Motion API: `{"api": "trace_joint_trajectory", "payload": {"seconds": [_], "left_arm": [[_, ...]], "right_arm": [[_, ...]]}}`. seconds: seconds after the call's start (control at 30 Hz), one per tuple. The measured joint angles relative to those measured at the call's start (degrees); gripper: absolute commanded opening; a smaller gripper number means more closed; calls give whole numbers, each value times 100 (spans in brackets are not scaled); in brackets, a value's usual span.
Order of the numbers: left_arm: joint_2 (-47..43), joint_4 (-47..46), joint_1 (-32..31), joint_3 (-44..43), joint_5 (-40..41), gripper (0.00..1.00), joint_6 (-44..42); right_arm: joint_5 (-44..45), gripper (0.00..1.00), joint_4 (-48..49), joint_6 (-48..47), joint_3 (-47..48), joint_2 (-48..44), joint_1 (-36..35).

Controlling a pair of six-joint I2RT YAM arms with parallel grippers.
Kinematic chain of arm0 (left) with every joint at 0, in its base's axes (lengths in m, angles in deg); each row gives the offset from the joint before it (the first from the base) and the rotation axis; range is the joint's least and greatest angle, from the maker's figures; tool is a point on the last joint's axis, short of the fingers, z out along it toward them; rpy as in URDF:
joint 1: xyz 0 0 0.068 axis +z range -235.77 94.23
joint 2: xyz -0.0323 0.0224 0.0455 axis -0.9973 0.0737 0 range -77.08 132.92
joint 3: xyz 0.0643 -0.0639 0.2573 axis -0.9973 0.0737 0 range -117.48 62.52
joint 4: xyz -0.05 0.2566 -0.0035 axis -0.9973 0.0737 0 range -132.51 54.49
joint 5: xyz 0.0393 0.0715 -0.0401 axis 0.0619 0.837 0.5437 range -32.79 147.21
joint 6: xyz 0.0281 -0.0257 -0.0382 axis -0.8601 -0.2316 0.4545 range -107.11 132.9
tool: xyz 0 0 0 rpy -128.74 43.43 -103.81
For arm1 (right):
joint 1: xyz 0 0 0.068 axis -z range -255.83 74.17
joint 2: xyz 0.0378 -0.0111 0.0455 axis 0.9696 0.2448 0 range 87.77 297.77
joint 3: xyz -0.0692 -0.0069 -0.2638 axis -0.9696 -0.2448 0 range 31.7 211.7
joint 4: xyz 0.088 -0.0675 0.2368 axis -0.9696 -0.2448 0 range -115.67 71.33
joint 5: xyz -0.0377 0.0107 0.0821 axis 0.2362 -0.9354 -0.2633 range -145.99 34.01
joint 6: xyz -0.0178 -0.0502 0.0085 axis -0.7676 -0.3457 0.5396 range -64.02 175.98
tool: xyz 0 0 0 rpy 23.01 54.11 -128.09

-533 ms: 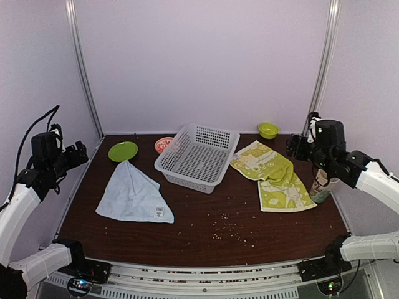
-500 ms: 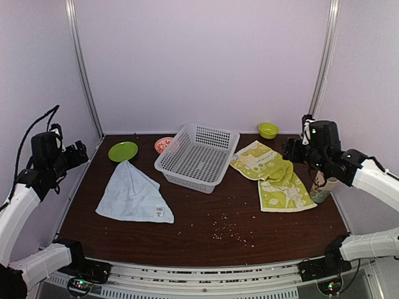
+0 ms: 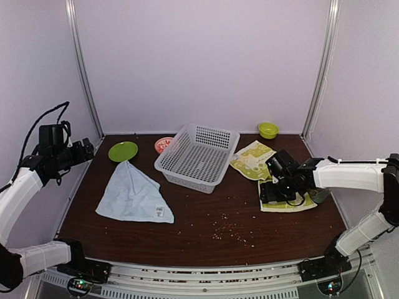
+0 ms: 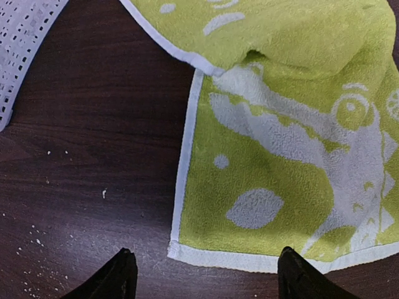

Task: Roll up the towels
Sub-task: Pick up the towel from the center of the board.

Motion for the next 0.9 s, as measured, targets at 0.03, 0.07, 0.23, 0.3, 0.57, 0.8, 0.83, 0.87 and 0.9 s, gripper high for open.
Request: {"api": "trace_joint_trajectory", "payload": {"seconds": [0.03,0.07,0.23,0.3,0.57,0.8,0.83,0.87,0.9], "left_arm": [[7,4,0,-2,-52,98,11],[7,15,0,-2,-83,98,22],[-22,22,-11,-2,-197,98,70],[-31,22,-11,-2,-216,98,76],[-33,26,-11,-2,-254,98,79],[-39,81,-11,-55,-258,98,79],[-42,87,-11,-57,-258,98,79],[-44,94,-11,-57,-258,98,79],[-48,101,-11,-57,-258,98,79]], "right_arm": [[-63,78,0,31,0,74,0],[-114,78,0,55,0,142,0],[-295,80,-2,85,7,470,-7],[-323,80,-7,87,33,658,-15],[-365,73,-79,61,103,1056,-28],[-365,49,-229,26,319,1239,-31],[-365,43,-238,28,348,1266,-31],[-363,37,-238,20,367,1285,-31],[-365,29,-225,52,378,1298,-31]]}}
